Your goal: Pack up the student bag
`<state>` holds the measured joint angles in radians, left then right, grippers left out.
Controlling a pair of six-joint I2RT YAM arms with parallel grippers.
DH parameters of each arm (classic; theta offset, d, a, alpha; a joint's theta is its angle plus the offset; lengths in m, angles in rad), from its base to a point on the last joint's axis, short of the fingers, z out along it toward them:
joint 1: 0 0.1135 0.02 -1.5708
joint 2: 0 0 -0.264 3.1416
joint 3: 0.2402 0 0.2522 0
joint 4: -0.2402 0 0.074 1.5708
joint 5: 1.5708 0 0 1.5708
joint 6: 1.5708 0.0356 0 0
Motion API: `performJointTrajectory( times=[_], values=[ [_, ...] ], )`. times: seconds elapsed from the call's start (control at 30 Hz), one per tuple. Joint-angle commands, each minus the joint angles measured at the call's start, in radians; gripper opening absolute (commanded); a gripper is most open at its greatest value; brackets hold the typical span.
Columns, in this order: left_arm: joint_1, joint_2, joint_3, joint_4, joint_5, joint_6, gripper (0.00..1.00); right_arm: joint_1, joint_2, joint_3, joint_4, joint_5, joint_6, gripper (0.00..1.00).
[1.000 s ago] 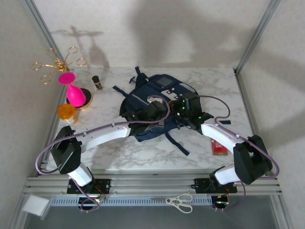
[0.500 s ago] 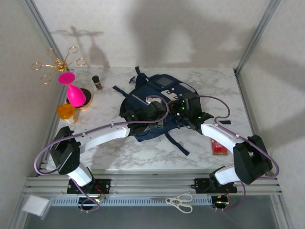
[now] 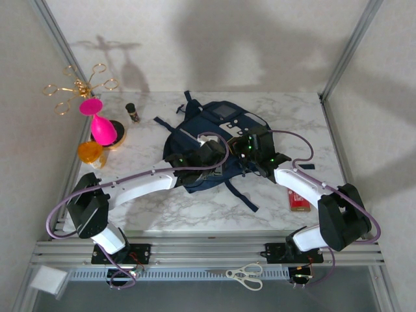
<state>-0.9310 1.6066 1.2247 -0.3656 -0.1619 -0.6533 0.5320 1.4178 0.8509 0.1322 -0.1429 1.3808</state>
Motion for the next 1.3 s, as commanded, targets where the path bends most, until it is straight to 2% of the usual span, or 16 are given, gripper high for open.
performJointTrajectory(
  times=[0.0, 0.1, 0.17, 0.43, 0.8, 1.07, 1.1, 1.17, 1.2, 1.27],
  values=[
    [-0.003, -0.024, -0.009, -0.052, -0.058, -0.043, 0.38, 0.014, -0.006, 0.03, 0.107, -0.055, 0.014, 0.0],
    [-0.005, -0.021, -0.005, -0.069, -0.063, -0.09, 0.38, 0.014, -0.006, 0.03, 0.109, -0.054, 0.021, 0.0],
    [-0.005, -0.036, -0.034, -0.019, -0.063, -0.104, 0.4, 0.014, -0.008, 0.028, 0.118, -0.056, 0.026, 0.0],
    [0.001, 0.033, 0.04, 0.025, 0.014, -0.036, 0.38, 0.016, -0.008, 0.025, 0.127, -0.067, 0.037, 0.0],
    [0.001, 0.112, 0.147, 0.006, 0.018, 0.032, 0.33, 0.017, 0.004, 0.023, 0.141, -0.078, 0.046, 0.0],
    [0.002, 0.105, 0.157, -0.052, -0.151, 0.128, 0.33, 0.016, 0.004, 0.02, 0.138, -0.085, 0.04, 0.0],
    [0.001, 0.092, 0.142, -0.03, -0.144, 0.154, 0.33, 0.016, 0.004, 0.022, 0.136, -0.086, 0.04, 0.0],
    [0.011, 0.08, 0.119, 0.02, -0.092, 0.196, 0.21, 0.016, 0.004, 0.025, 0.138, -0.086, 0.036, 0.0],
    [0.017, 0.084, 0.125, 0.03, -0.062, 0.211, 0.19, 0.016, 0.006, 0.027, 0.138, -0.085, 0.034, 0.0],
    [0.025, 0.106, 0.158, 0.018, -0.042, 0.223, 0.24, 0.016, 0.009, 0.027, 0.138, -0.086, 0.035, 0.0]
  ],
)
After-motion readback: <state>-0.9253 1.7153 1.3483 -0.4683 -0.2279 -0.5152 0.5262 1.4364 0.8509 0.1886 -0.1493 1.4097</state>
